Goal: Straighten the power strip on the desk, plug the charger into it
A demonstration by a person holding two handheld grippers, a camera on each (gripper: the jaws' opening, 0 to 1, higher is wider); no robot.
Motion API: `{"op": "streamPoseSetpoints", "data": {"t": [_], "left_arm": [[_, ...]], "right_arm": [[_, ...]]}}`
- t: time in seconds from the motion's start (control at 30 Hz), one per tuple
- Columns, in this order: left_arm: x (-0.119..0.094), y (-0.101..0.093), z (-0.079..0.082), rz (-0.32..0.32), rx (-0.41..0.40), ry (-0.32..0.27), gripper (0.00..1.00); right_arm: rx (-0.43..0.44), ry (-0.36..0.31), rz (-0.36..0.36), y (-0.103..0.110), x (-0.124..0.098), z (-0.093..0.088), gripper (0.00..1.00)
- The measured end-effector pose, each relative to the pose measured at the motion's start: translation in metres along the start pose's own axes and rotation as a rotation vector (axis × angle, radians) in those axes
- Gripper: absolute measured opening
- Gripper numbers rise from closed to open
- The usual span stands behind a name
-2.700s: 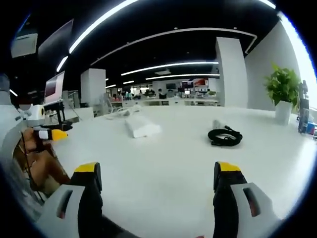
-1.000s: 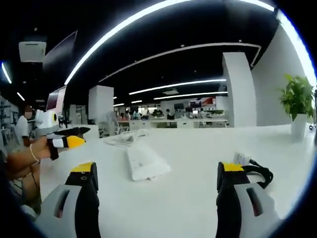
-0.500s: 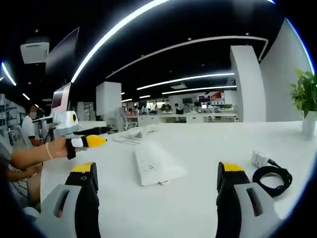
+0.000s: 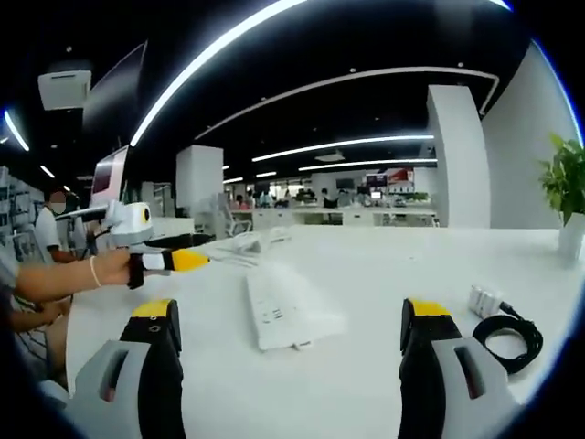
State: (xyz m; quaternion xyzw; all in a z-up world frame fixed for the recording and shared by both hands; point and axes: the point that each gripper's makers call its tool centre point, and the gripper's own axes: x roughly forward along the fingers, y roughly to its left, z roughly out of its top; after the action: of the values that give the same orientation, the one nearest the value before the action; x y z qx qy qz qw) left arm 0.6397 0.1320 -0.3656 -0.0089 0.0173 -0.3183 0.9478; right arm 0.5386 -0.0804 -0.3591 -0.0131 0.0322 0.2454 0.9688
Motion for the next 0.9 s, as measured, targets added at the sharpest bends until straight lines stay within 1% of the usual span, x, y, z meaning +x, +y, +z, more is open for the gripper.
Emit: {"op": "streamPoseSetpoints", "data": {"t": [0.1,0.2,0.33,0.37,0.4,0.43,0.57,0.7,0.77,0.83,0.9], "left_arm": [[0.006,0.006,-0.005,-0.007,0.008,0.017,0.99],[0.013,0.009,-0.007,-0.026,0.014,0.019,0.99],[0.02,0.008,-0.008,-0.066,0.04,0.033,0.99],[0.022,0.006,-0.009,-0.081,0.04,0.036,0.99],[0.024,0.006,-0.011,-0.095,0.022,0.048,0.99],[0.026,0.005,-0.012,-0.107,0.016,0.051,0.99],[0.031,0.007,-0.016,-0.129,0.007,0.072,0.99],[0.033,0.007,-0.018,-0.144,0.013,0.075,0.99],[0.035,0.007,-0.019,-0.156,0.021,0.082,0.99],[0.038,0.007,-0.022,-0.183,0.042,0.099,0.99],[0.041,0.009,-0.024,-0.188,0.04,0.104,0.99]], "right_arm": [[0.0,0.014,0.009,0.003,0.003,-0.003,1.0],[0.007,0.022,0.009,0.005,0.006,-0.004,1.0],[0.002,0.034,-0.003,0.006,0.01,-0.007,1.0],[-0.003,0.049,-0.005,0.007,0.011,-0.01,1.0],[-0.008,0.062,-0.005,0.009,0.013,-0.012,1.0],[-0.009,0.062,-0.004,0.01,0.014,-0.012,1.0],[-0.006,0.075,0.017,0.019,0.02,-0.015,1.0],[-0.012,0.086,0.021,0.022,0.025,-0.017,0.99],[0.0,0.093,0.028,0.024,0.027,-0.019,1.0],[0.02,0.091,0.035,0.025,0.029,-0.019,1.0],[0.029,0.101,0.032,0.025,0.032,-0.022,1.0]]}}
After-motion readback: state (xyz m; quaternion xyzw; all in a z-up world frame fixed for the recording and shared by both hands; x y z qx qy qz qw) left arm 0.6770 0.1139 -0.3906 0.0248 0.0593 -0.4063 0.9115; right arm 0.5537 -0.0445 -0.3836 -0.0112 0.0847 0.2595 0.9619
